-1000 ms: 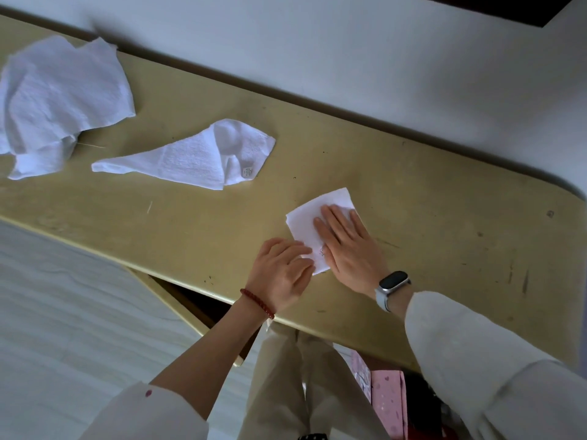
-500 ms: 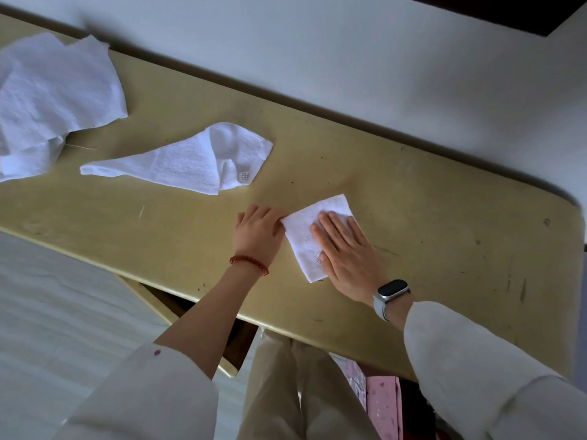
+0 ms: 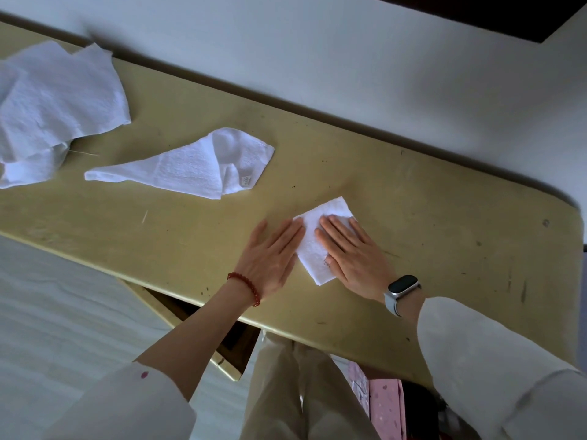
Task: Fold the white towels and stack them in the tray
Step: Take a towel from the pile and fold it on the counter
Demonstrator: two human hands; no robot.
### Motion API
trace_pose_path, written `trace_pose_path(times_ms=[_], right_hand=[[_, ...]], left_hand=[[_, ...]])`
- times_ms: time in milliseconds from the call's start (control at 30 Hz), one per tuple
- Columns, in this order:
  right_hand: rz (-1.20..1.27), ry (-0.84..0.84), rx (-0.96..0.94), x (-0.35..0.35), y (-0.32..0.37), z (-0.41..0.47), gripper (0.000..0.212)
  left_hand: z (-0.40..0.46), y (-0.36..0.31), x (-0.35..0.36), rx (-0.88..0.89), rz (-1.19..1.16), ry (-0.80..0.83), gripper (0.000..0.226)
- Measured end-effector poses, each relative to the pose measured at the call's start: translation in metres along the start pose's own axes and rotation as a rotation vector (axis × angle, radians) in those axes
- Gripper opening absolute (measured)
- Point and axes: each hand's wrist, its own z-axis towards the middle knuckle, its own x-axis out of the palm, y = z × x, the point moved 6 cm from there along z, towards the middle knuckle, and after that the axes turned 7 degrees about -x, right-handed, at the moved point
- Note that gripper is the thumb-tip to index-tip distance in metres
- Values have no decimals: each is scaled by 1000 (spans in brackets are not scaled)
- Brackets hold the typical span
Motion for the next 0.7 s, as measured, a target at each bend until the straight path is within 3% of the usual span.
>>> trace_pose_path(times_ms=[167, 233, 333, 433, 500, 600, 700], right_hand=[[-129, 2, -210, -8, -28, 4, 48], [-184, 53, -252, -19, -42, 9, 59], [-184, 51, 17, -42, -64, 12, 70], [-86, -138, 267, -55, -54, -3, 51], [-18, -214, 322, -51, -30, -15, 40], [66, -199, 341, -42, 3, -20, 42], [103, -182, 267, -33, 13, -17, 42]], left_hand=[[-1, -8, -10, -69, -125, -67, 37], [3, -19, -18, -45, -227, -40, 33], [17, -22, -31, -115, -320, -20, 33], [44, -15, -41, -171, -308, -94, 33], [67, -9, -37, -249, -320, -28, 38], [85, 8, -21, -477, -510, 151, 51], [97, 14, -20, -524, -650, 189, 50]])
